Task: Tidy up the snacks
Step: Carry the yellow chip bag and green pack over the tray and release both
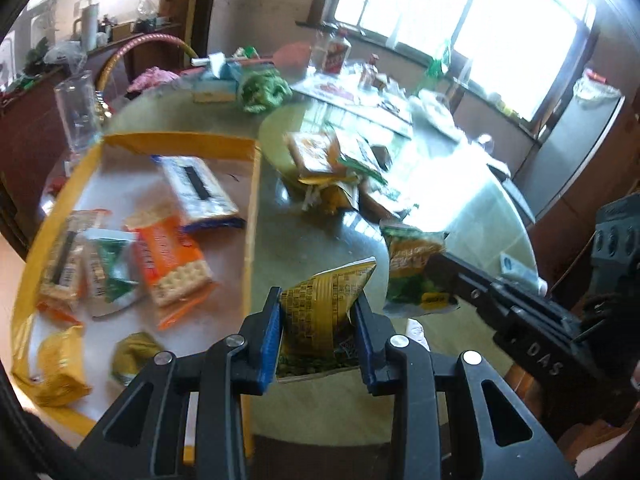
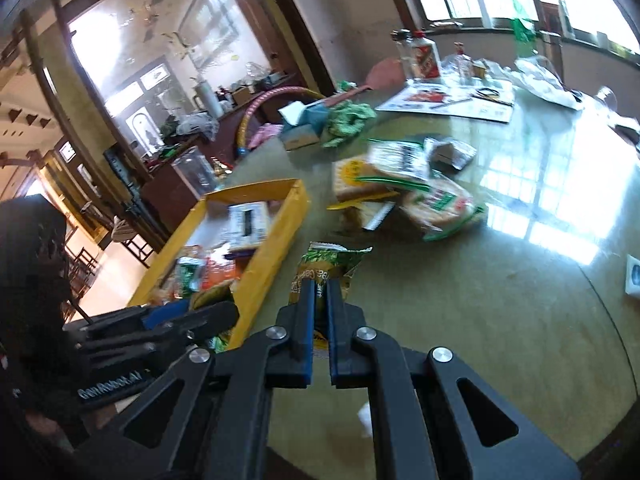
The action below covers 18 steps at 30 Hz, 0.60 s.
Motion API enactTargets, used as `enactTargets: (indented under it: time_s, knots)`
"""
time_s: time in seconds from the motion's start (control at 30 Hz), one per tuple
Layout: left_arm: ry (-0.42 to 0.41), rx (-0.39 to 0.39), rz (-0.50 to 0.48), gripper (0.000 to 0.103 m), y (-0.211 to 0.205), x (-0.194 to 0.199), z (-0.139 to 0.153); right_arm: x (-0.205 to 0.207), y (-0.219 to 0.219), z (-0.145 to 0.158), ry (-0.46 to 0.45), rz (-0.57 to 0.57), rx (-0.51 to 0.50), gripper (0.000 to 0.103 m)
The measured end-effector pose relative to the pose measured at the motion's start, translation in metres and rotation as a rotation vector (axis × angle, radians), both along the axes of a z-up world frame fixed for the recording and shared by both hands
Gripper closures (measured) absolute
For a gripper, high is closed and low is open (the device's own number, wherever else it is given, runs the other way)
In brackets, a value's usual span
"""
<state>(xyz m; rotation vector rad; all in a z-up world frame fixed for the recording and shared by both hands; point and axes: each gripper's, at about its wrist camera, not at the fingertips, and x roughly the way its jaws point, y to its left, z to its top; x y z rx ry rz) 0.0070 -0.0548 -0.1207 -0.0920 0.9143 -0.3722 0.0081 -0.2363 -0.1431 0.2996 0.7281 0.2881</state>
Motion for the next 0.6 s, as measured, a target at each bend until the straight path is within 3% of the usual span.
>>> enactTargets:
  time_s: [0.1, 0.33, 0.6]
  knots:
    - [-0.017, -0.039, 0.039, 0.071, 0.029, -0.005, 0.012, -0.002, 0.018, 0.006, -0.010, 0.036, -0.007, 0.096]
    - [-0.060, -0.047, 0.169, 0.071, 0.093, -0.010, 0.024, -0.001, 0.060, 0.014, -0.026, 0.127, -0.017, 0.096]
    - [-0.032, -0.046, 0.257, 0.071, 0.138, 0.004, 0.008, 0.016, 0.113, 0.000, 0.013, 0.234, -0.048, 0.096]
